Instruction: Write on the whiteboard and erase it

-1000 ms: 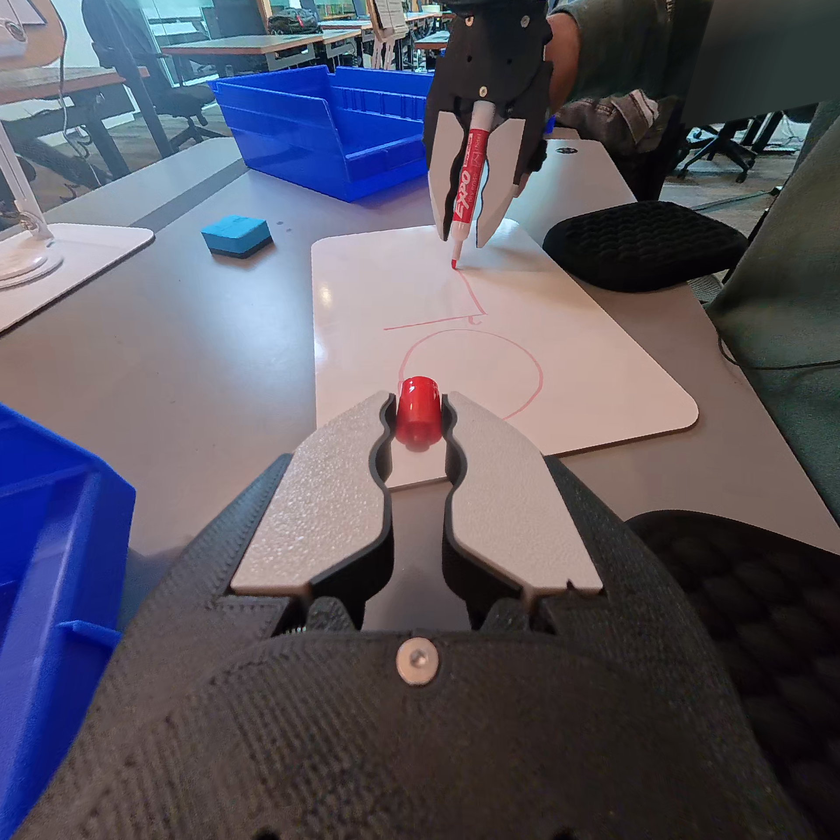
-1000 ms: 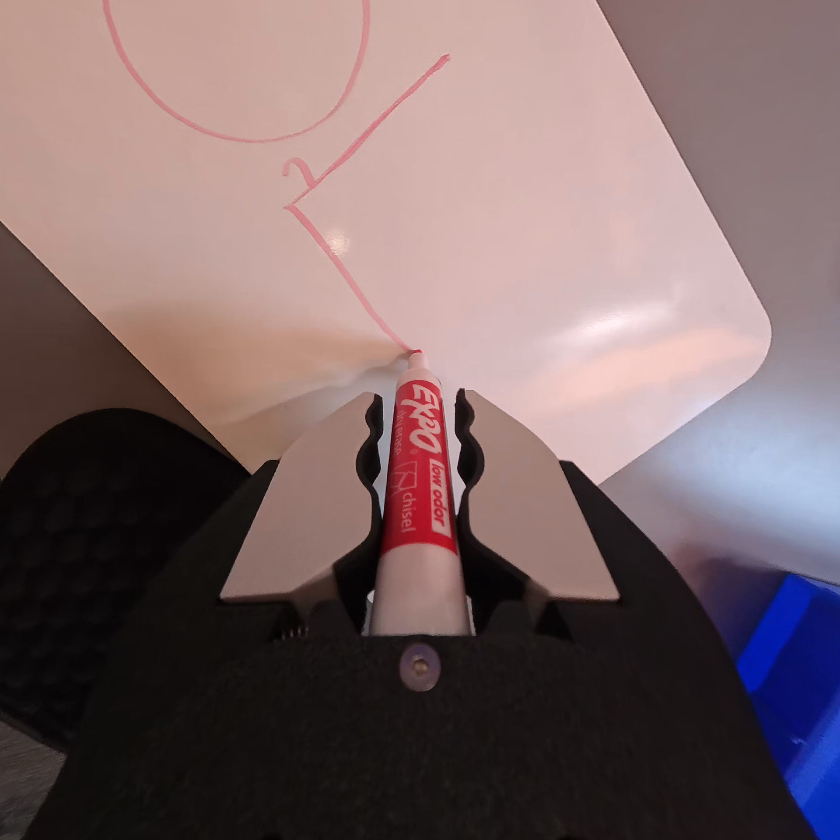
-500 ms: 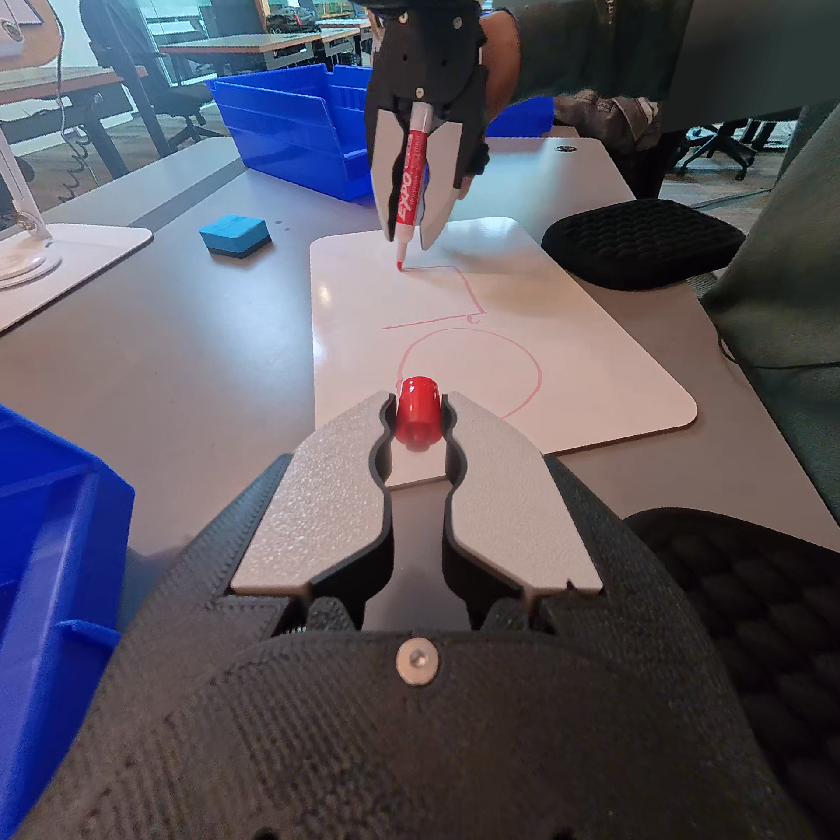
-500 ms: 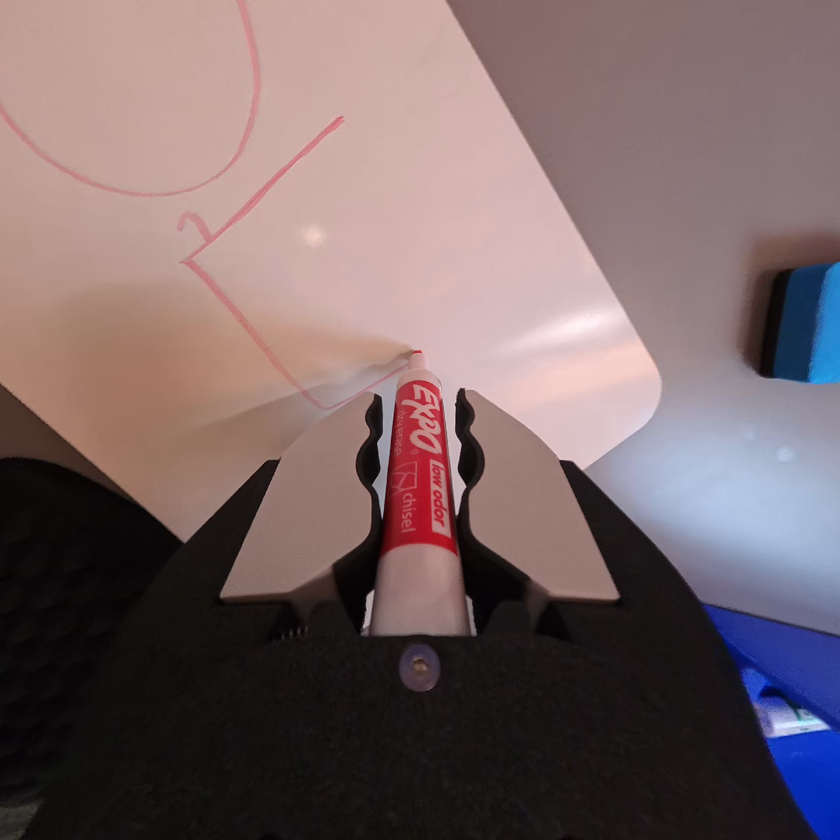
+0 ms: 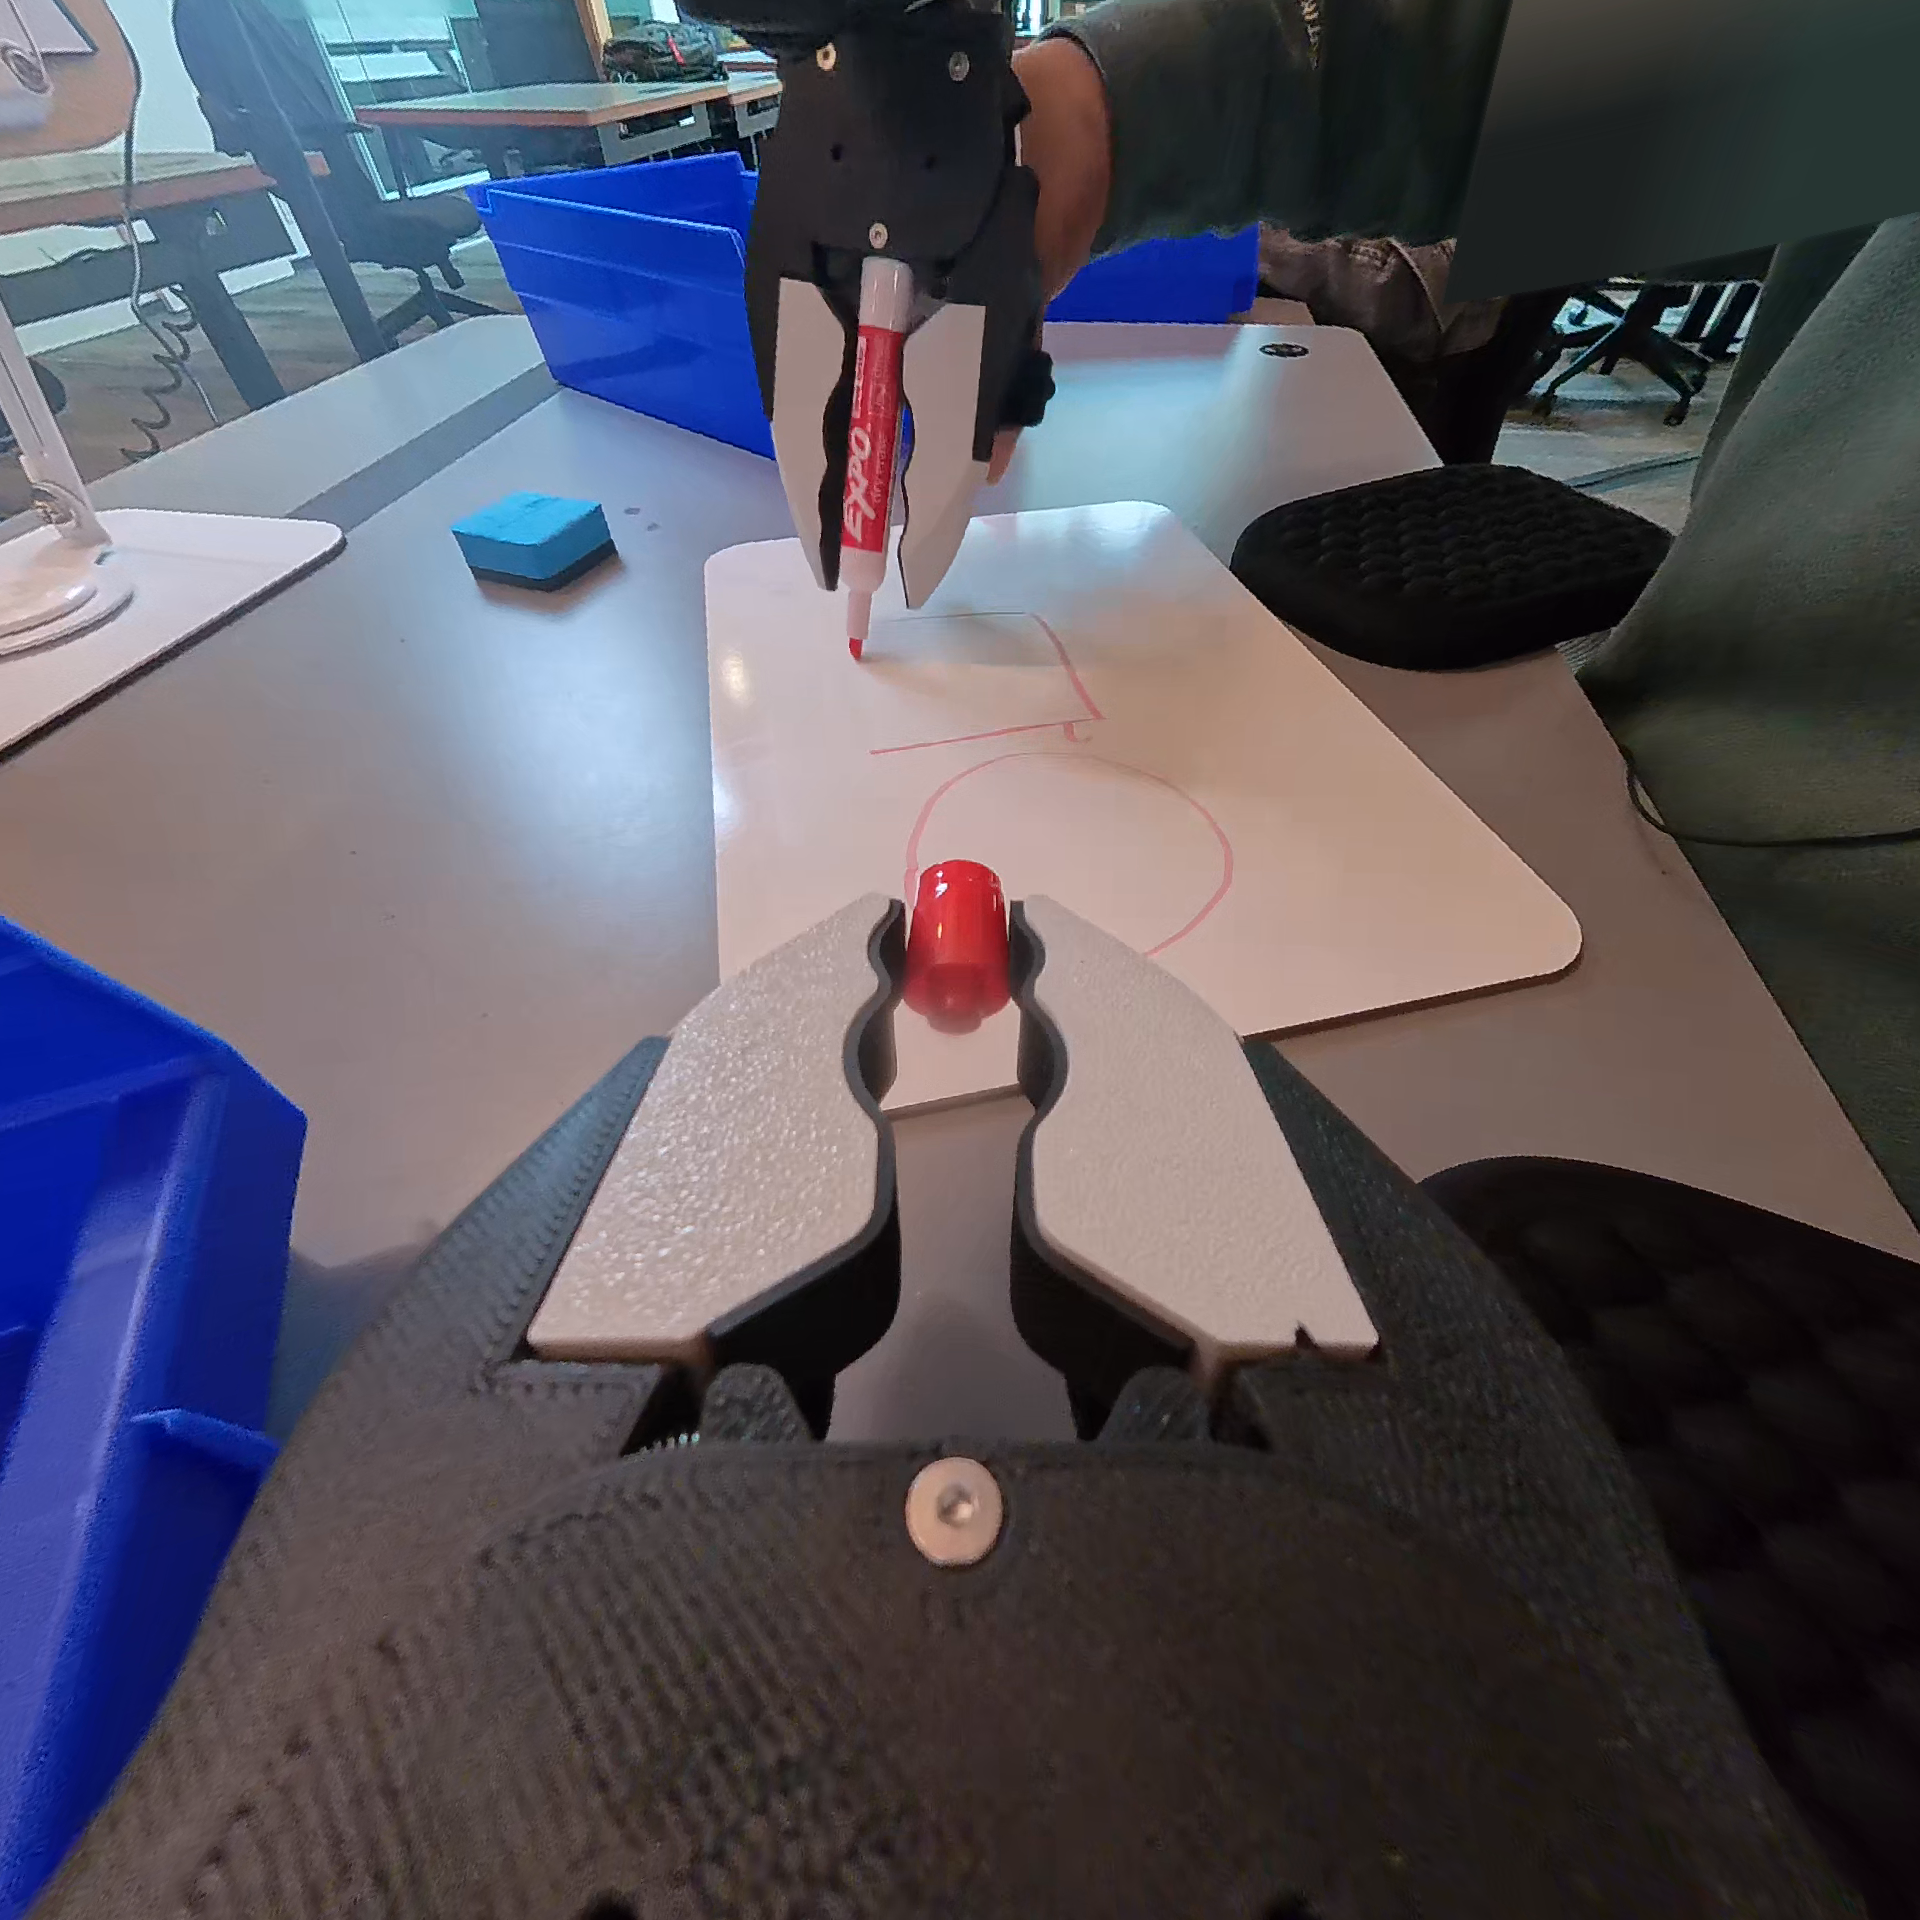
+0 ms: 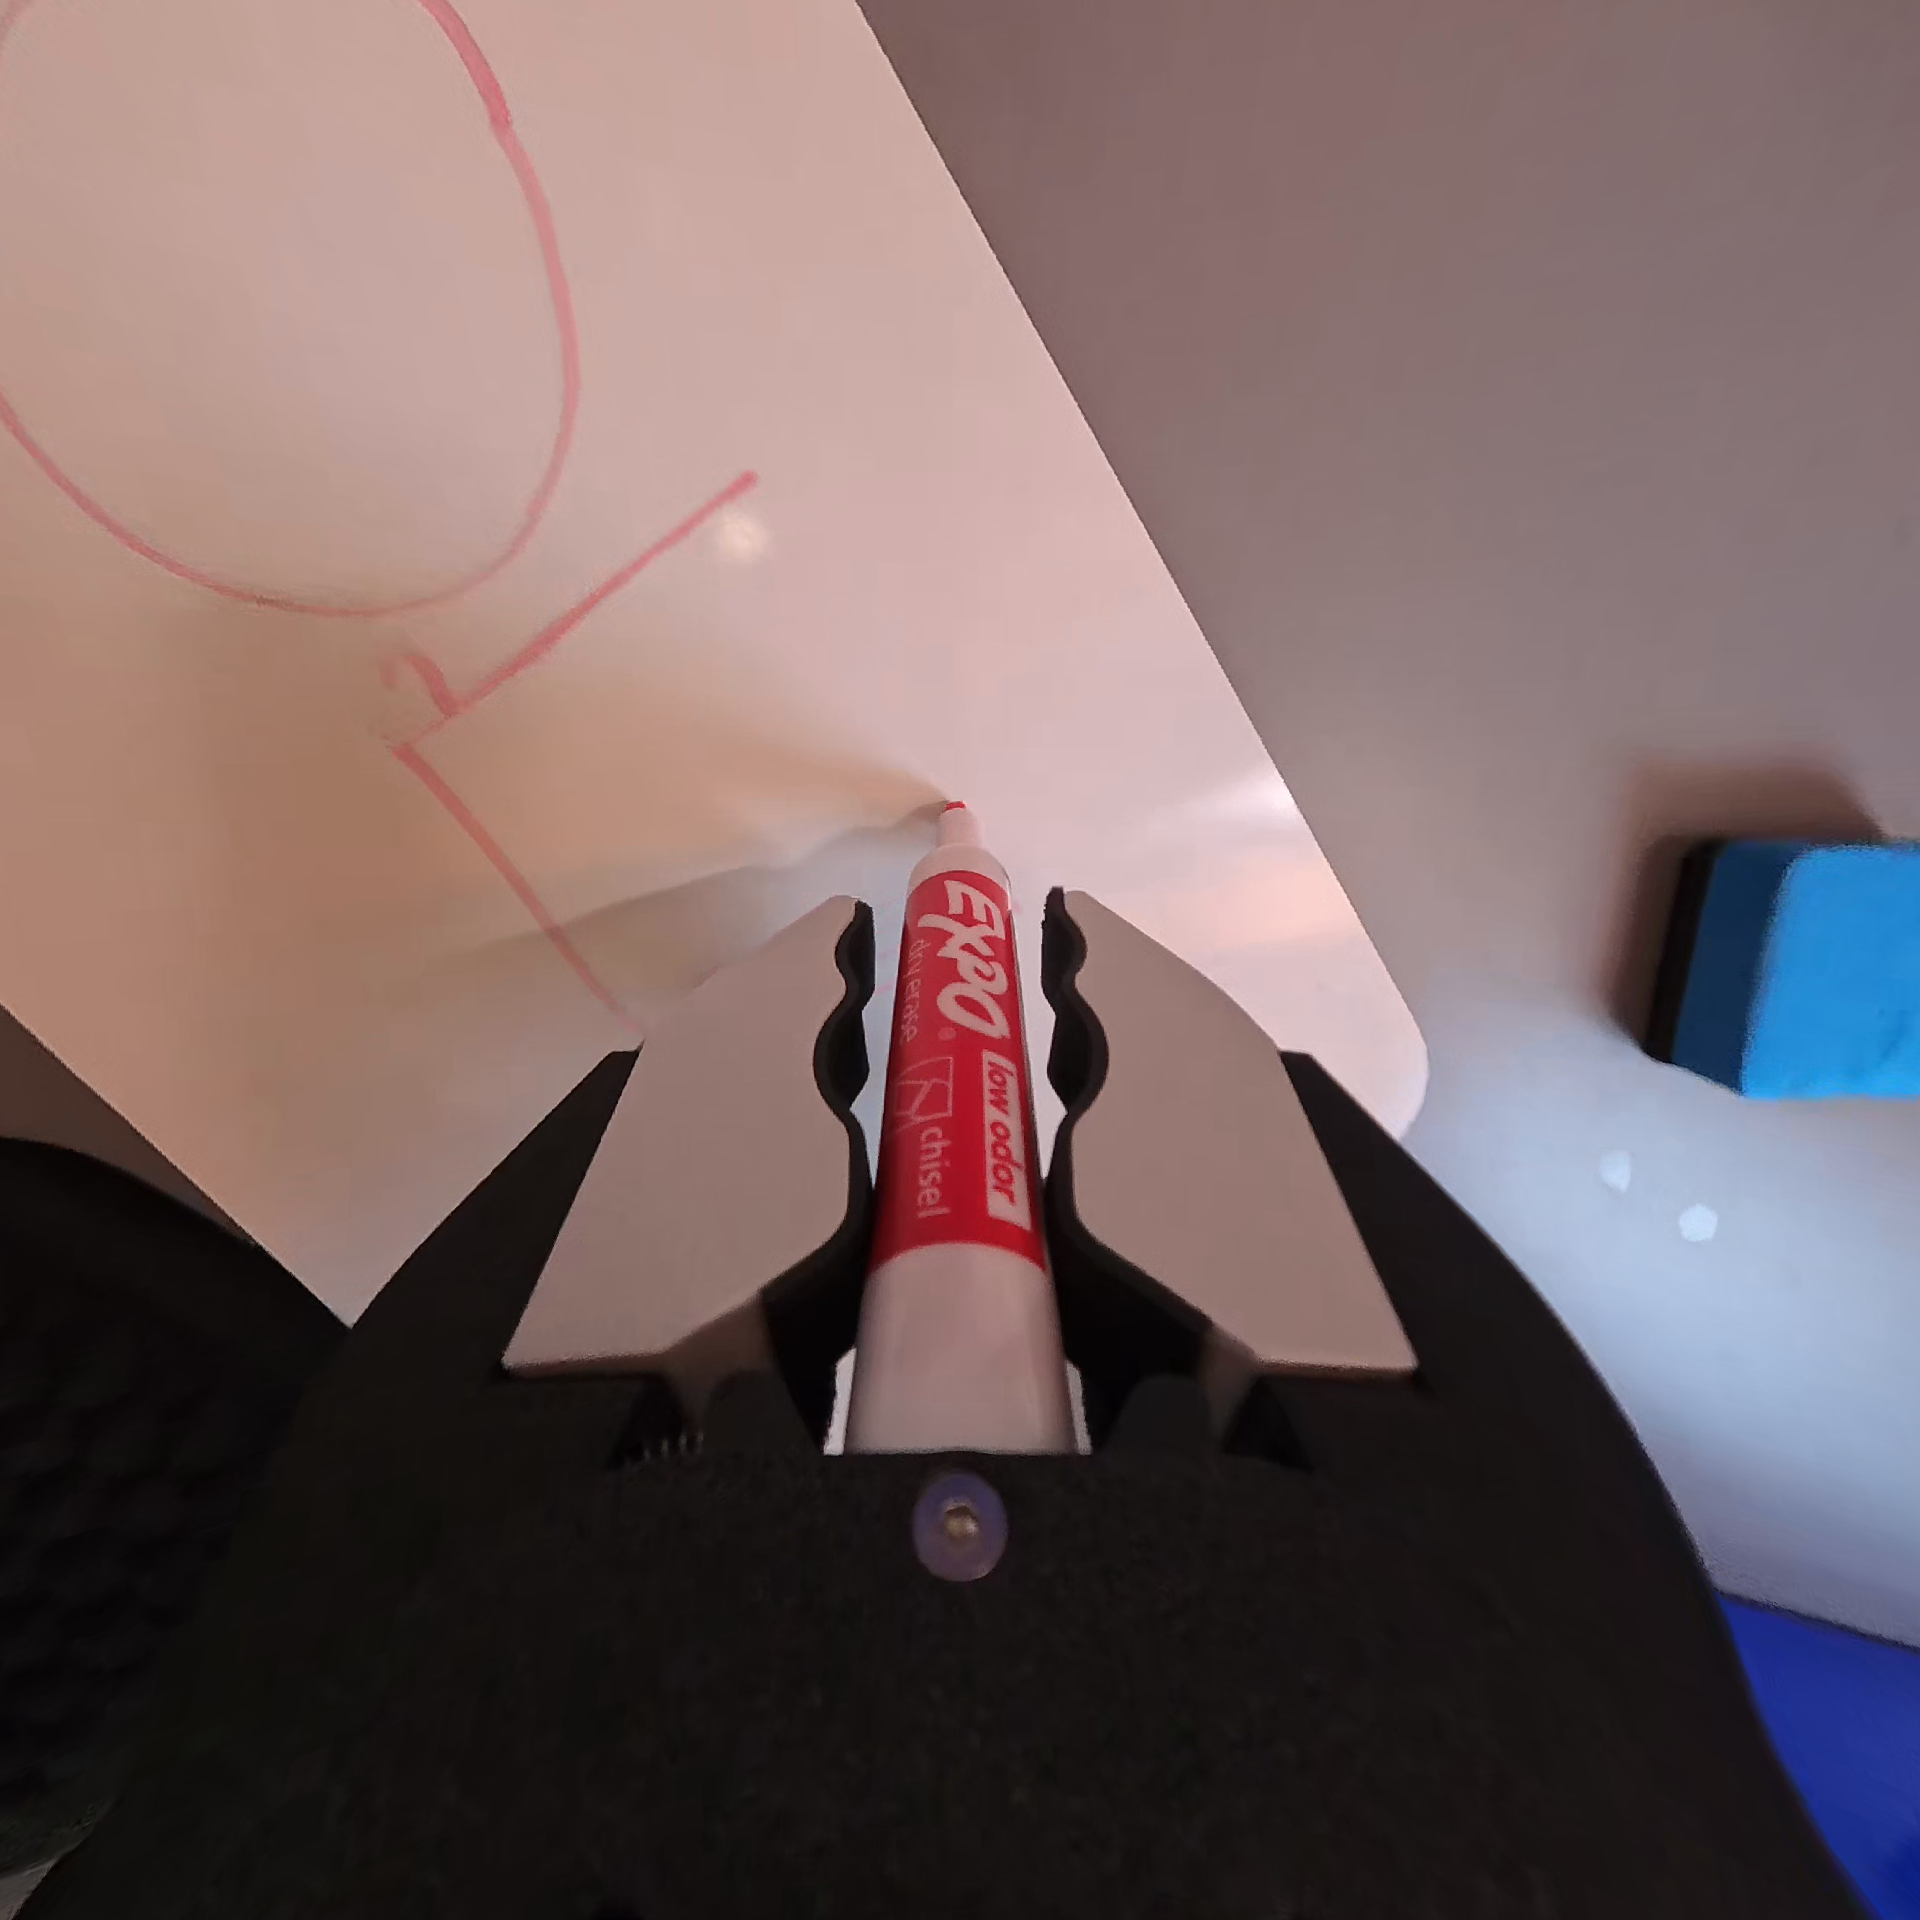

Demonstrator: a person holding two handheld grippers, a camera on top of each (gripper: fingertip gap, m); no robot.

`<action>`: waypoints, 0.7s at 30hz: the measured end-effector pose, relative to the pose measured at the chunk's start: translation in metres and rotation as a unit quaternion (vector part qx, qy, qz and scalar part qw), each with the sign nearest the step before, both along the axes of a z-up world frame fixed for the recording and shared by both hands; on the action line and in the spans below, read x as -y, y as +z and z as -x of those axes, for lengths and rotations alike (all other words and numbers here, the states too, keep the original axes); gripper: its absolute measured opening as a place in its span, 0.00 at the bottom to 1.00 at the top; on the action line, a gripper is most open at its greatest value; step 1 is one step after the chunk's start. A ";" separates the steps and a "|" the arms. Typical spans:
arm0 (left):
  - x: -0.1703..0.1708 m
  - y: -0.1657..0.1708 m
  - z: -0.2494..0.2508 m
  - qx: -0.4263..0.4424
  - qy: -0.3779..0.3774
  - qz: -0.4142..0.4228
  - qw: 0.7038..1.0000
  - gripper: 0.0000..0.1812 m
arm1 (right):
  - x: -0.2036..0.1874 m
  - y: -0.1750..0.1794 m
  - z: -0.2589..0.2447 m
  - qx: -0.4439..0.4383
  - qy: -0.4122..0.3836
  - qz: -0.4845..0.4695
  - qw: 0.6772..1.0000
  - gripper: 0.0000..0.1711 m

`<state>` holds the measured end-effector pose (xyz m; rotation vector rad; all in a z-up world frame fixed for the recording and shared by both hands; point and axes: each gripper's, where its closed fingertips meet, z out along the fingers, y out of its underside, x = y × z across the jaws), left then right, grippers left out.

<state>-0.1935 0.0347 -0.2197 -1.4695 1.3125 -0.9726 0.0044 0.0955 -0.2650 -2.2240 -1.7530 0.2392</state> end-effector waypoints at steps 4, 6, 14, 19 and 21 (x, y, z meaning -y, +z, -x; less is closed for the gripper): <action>0.002 -0.001 -0.001 -0.002 -0.002 -0.003 1.000 0.10 | 0.006 0.000 0.029 -0.013 0.034 0.002 0.999 0.19; 0.003 0.000 -0.001 -0.003 -0.004 -0.004 1.000 0.10 | 0.010 -0.001 0.044 -0.021 0.050 0.006 0.998 0.19; 0.006 -0.001 -0.001 -0.006 -0.009 -0.006 1.000 0.10 | 0.009 0.020 0.058 -0.073 0.051 0.003 0.996 0.19; 0.005 -0.001 -0.001 -0.004 -0.010 -0.002 1.000 0.10 | -0.005 0.030 -0.003 -0.056 -0.022 -0.020 0.998 0.19; 0.004 -0.001 -0.001 -0.003 -0.007 -0.002 1.000 0.10 | -0.003 0.022 -0.022 -0.047 -0.041 -0.017 0.998 0.19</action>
